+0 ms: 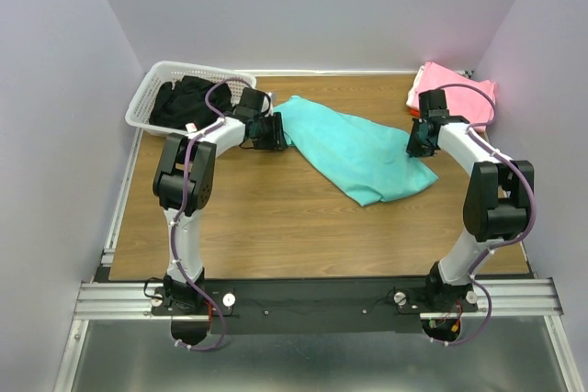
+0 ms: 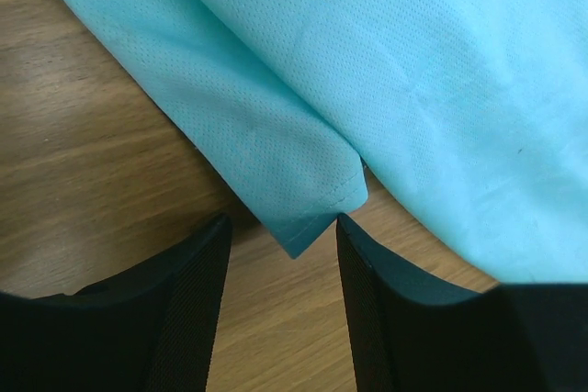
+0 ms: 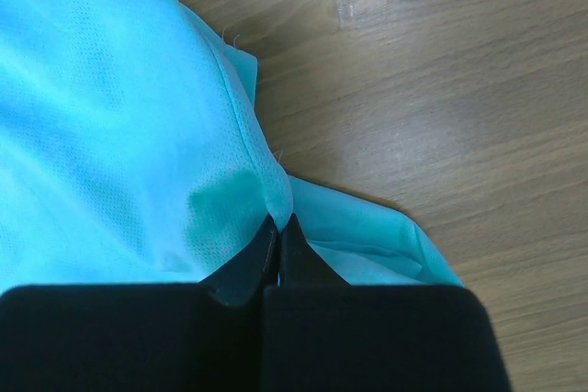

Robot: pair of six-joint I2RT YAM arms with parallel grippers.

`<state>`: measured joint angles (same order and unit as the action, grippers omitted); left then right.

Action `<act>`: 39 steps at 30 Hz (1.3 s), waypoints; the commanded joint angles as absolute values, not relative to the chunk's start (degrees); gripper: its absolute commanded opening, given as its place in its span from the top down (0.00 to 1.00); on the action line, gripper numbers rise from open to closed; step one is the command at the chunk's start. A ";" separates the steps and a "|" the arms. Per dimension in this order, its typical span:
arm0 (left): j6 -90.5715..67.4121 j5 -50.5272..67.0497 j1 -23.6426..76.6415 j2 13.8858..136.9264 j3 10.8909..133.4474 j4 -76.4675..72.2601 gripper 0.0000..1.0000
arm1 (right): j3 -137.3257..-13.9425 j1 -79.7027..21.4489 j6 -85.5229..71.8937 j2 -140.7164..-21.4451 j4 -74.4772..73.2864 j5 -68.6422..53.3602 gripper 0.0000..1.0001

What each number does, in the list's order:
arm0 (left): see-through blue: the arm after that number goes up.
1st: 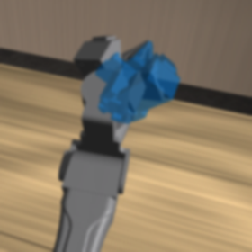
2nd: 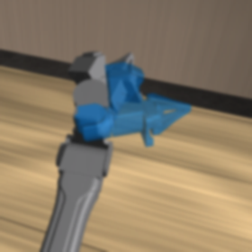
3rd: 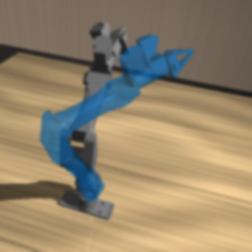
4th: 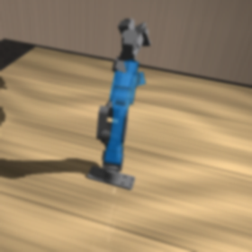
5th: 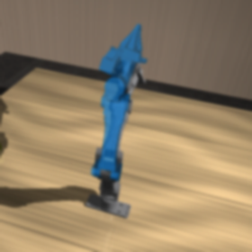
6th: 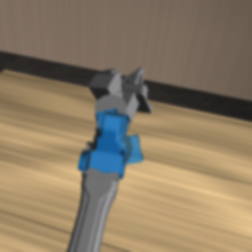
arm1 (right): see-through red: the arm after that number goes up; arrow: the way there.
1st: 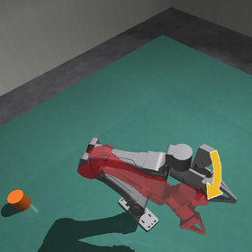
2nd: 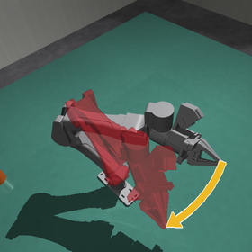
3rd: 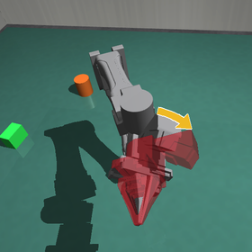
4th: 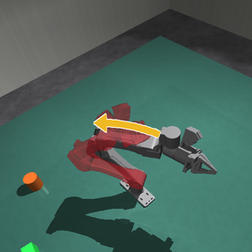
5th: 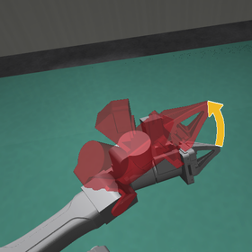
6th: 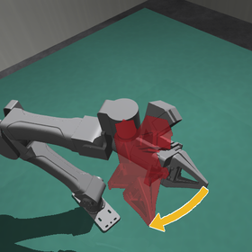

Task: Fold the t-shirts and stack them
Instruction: Flatten the tshirt out

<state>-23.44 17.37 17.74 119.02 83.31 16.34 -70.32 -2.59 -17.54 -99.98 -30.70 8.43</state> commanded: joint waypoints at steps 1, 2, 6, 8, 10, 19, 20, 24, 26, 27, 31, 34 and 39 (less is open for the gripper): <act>-24.43 16.26 17.75 118.56 82.79 16.17 0.42 | -71.28 -2.11 -16.96 -100.72 -32.17 6.77 1.00; -24.35 16.09 17.75 119.00 83.05 16.08 0.43 | -71.28 -2.20 -17.22 -100.81 -32.17 6.42 1.00; -24.61 15.47 17.75 120.32 84.20 15.56 0.48 | -71.19 -2.11 -17.40 -100.99 -32.17 5.89 1.00; -24.78 15.64 17.75 120.67 84.55 15.29 0.62 | -71.28 -2.11 -17.49 -100.90 -32.17 5.80 1.00; -25.05 16.26 17.75 121.29 84.81 14.51 0.67 | -71.45 -2.11 -17.49 -100.90 -32.17 5.63 1.00; -26.98 15.82 14.42 114.28 81.92 12.48 1.00 | -75.05 -2.02 -17.05 -100.55 -33.13 7.38 1.00; -26.55 15.30 13.02 112.69 80.70 12.65 1.00 | -76.02 -1.93 -16.88 -100.37 -34.35 8.51 1.00; -23.31 15.03 9.68 104.44 79.37 17.65 1.00 | -80.32 -1.32 -15.30 -98.36 -37.44 11.25 1.00; -22.07 14.33 8.79 102.05 78.93 19.68 1.00 | -83.05 -1.14 -14.77 -97.56 -38.67 12.04 1.00; -21.36 13.89 7.92 99.60 78.14 21.08 1.00 | -84.10 -0.97 -14.50 -96.95 -39.89 12.74 1.00; -20.92 13.88 5.28 94.14 76.20 23.38 1.00 | -89.72 -0.79 -14.59 -95.72 -43.06 14.50 1.00; -20.65 13.62 4.57 90.62 75.50 25.22 1.00 | -95.08 -0.70 -14.24 -94.75 -45.08 17.04 1.00; -19.87 12.57 2.90 85.71 76.11 28.47 1.00 | -102.82 -0.62 -11.78 -93.52 -47.72 22.66 1.00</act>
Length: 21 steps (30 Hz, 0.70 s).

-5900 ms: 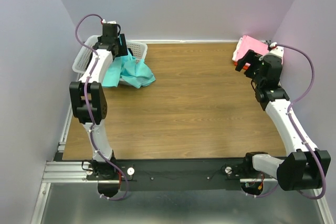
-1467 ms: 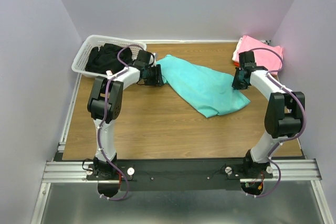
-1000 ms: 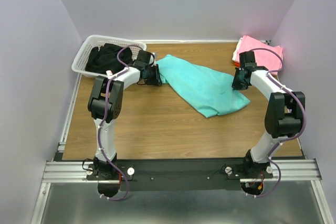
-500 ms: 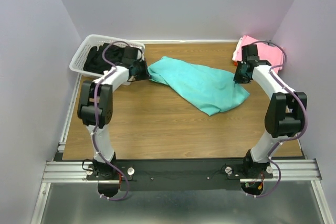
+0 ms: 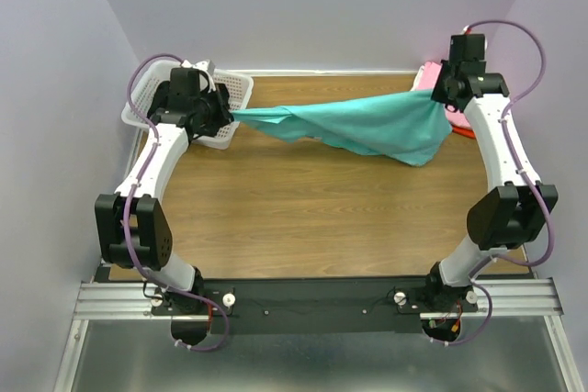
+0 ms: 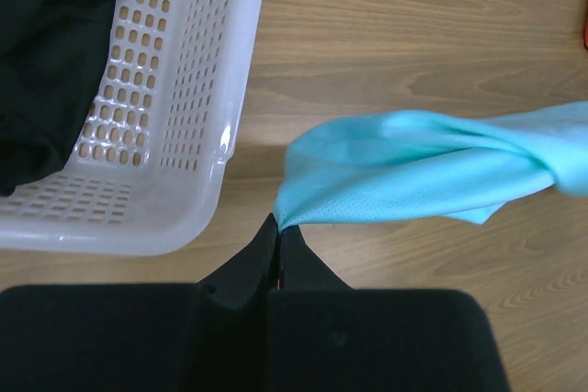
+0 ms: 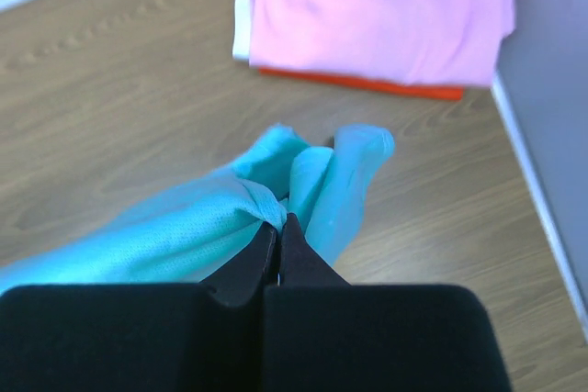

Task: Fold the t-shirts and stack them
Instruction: Flatten the tshirt out

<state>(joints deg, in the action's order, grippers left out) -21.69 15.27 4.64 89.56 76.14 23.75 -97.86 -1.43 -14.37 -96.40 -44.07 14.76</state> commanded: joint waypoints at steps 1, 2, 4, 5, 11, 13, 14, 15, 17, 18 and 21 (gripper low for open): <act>-19.60 12.48 2.55 85.17 76.37 29.09 1.00 | -105.09 -0.53 -11.52 -93.34 -48.07 23.20 1.00; -19.25 12.22 1.94 83.95 77.07 30.22 1.00 | -106.16 -0.44 -11.25 -93.08 -48.77 23.99 1.00; -18.73 11.61 1.41 82.89 77.95 31.28 1.00 | -108.36 -0.44 -11.16 -92.46 -48.87 24.35 1.00; -18.55 11.34 1.32 82.45 78.57 31.64 1.00 | -108.89 -0.27 -11.16 -92.37 -48.95 24.35 1.00; -18.46 18.53 1.23 83.58 76.38 30.76 1.00 | -110.30 -0.26 -12.48 -99.22 -48.78 19.34 1.00; -19.16 21.34 1.40 84.99 74.54 28.23 1.00 | -111.35 -0.26 -13.09 -102.81 -48.78 17.23 0.99; -19.77 22.92 1.75 85.43 73.92 27.26 1.00 | -111.71 -0.18 -13.01 -106.49 -48.78 16.88 0.91; -19.78 23.55 2.11 86.39 73.22 25.85 1.00 | -112.84 -0.26 -13.09 -108.26 -49.04 16.00 0.83; -19.25 23.73 3.25 88.50 73.65 25.22 1.00 | -113.38 -0.26 -14.06 -111.18 -49.48 13.11 0.45; -18.90 24.08 3.69 89.29 74.00 25.05 1.00 | -113.12 -0.26 -14.06 -111.18 -49.40 13.10 0.37; -18.02 24.61 5.27 91.83 74.97 24.26 1.00 | -107.25 -0.26 -16.78 -108.21 -49.05 7.84 0.25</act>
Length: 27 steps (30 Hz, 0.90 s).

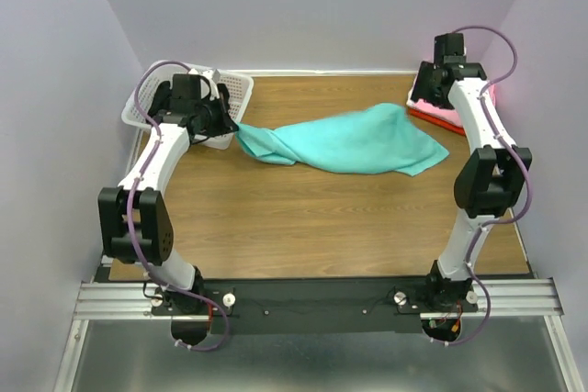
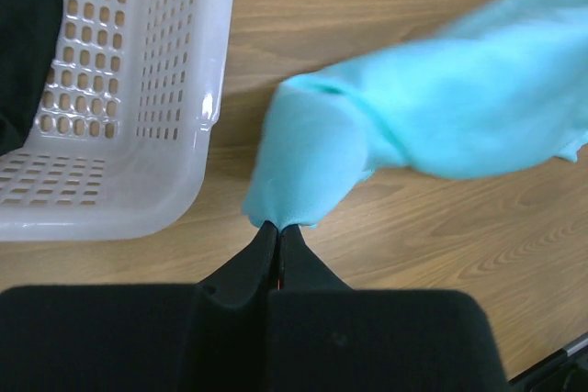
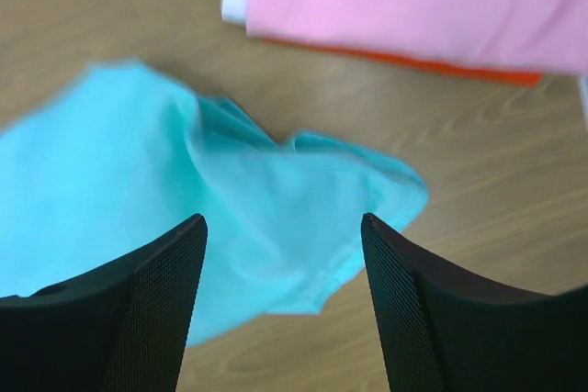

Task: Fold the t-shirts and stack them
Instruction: Flatten the tshirt out

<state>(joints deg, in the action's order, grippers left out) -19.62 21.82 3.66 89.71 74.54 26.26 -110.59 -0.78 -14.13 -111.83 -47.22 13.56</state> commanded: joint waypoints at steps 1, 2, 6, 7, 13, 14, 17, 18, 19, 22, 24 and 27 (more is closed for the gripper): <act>-17.93 25.22 5.62 92.37 75.14 24.08 1.00 | -102.53 -0.26 -17.40 -107.24 -48.69 7.21 0.25; -17.76 26.36 5.89 92.90 75.23 23.91 1.00 | -99.09 -0.26 -18.01 -106.18 -47.82 6.60 0.25; -16.35 27.16 6.85 94.65 75.93 24.78 1.00 | -82.30 -0.18 -21.69 -99.07 -43.17 1.15 0.28; -15.65 27.16 6.86 94.92 76.11 25.22 1.00 | -78.96 -0.26 -22.49 -96.44 -42.28 0.36 0.28; -13.10 26.98 6.86 96.06 76.55 27.86 1.00 | -66.45 -0.35 -25.93 -92.55 -35.34 -2.73 0.34; -12.40 27.16 6.86 96.24 76.55 28.12 1.00 | -66.45 -0.44 -25.84 -93.77 -35.07 -2.55 0.35; -11.43 26.81 6.86 96.50 76.82 28.74 1.00 | -67.15 -0.44 -25.58 -96.23 -32.88 -2.11 0.36; -11.25 26.89 6.86 96.59 76.90 28.83 1.00 | -67.32 -0.44 -25.58 -96.68 -32.35 -1.94 0.37; -10.99 26.89 6.86 96.68 77.08 29.00 1.00 | -67.85 -0.35 -25.66 -97.38 -31.91 -1.15 0.37; -10.46 26.98 6.86 97.03 77.96 29.27 1.00 | -69.51 -0.44 -25.23 -100.19 -31.64 -0.26 0.38; -10.46 26.90 6.86 97.29 78.40 29.35 1.00 | -70.13 -0.44 -24.96 -101.59 -31.47 -0.26 0.38; -10.90 26.81 6.86 97.21 78.75 29.09 1.00 | -71.01 -0.35 -24.52 -103.79 -31.46 -0.26 0.39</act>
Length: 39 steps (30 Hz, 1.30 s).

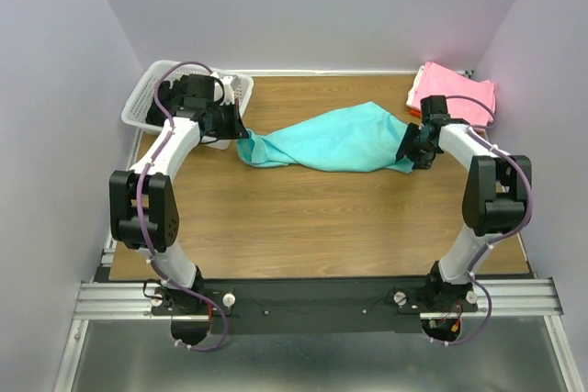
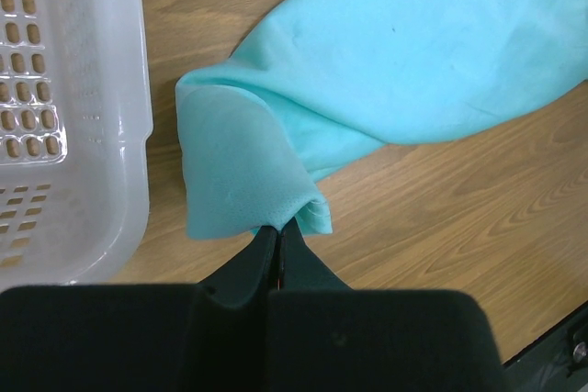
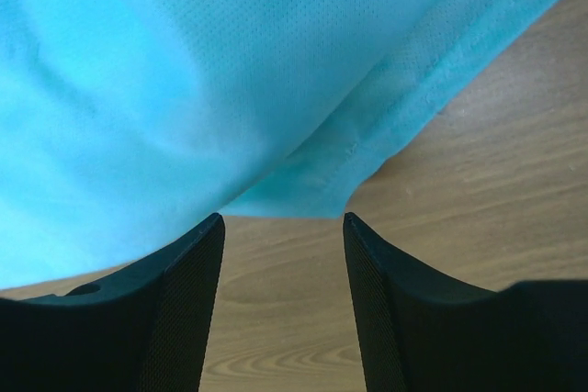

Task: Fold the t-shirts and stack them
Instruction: Flatten the tshirt out

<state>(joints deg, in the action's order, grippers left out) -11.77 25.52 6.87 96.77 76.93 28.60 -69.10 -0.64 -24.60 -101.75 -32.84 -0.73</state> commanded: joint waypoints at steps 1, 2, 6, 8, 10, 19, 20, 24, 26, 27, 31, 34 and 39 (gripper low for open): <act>-10.99 26.81 6.86 96.95 78.66 28.83 1.00 | -71.02 -0.44 -24.43 -104.41 -31.46 -0.26 0.40; -11.07 26.72 6.86 96.94 78.49 28.74 1.00 | -71.02 -0.44 -24.43 -104.68 -31.46 -0.26 0.41; -10.90 26.98 6.86 97.29 79.01 28.74 1.00 | -70.32 -0.44 -24.35 -105.82 -31.55 1.14 0.42; -10.55 26.72 6.86 97.73 79.98 29.09 1.00 | -69.96 -0.44 -24.35 -106.17 -31.55 1.23 0.43; -10.55 26.46 6.86 97.82 80.77 29.18 1.00 | -69.61 -0.44 -24.52 -106.52 -31.55 0.97 0.44; -10.46 26.46 6.86 98.61 82.53 28.74 1.00 | -68.29 -0.35 -25.22 -106.36 -31.64 0.27 0.88; -10.28 26.02 6.86 98.61 83.05 29.00 1.00 | -68.38 -0.35 -25.40 -105.56 -31.73 0.35 0.93; -9.76 23.47 6.07 98.09 87.61 29.88 1.00 | -73.99 -0.35 -25.31 -100.30 -36.90 0.35 1.00; -9.06 19.98 5.37 97.65 89.64 30.06 1.00 | -77.41 -0.35 -24.87 -96.62 -41.19 2.01 1.00; -8.53 17.69 5.19 97.39 90.78 30.06 1.00 | -79.69 -0.26 -24.70 -95.37 -42.61 2.89 1.00; -7.65 9.76 2.47 95.01 96.06 29.62 1.00 | -92.94 1.58 -24.87 -91.06 -48.68 4.31 1.00; -8.52 9.06 -1.13 92.29 95.63 27.34 1.00 | -100.35 2.46 -25.49 -88.60 -52.02 4.83 1.00; -8.52 6.07 -4.13 87.11 90.36 23.91 1.00 | -107.22 3.08 -26.89 -85.61 -56.24 5.45 1.00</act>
<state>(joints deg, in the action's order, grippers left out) -9.19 10.79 -2.70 91.35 92.82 26.81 -104.44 2.63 -25.58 -86.72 -48.58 3.05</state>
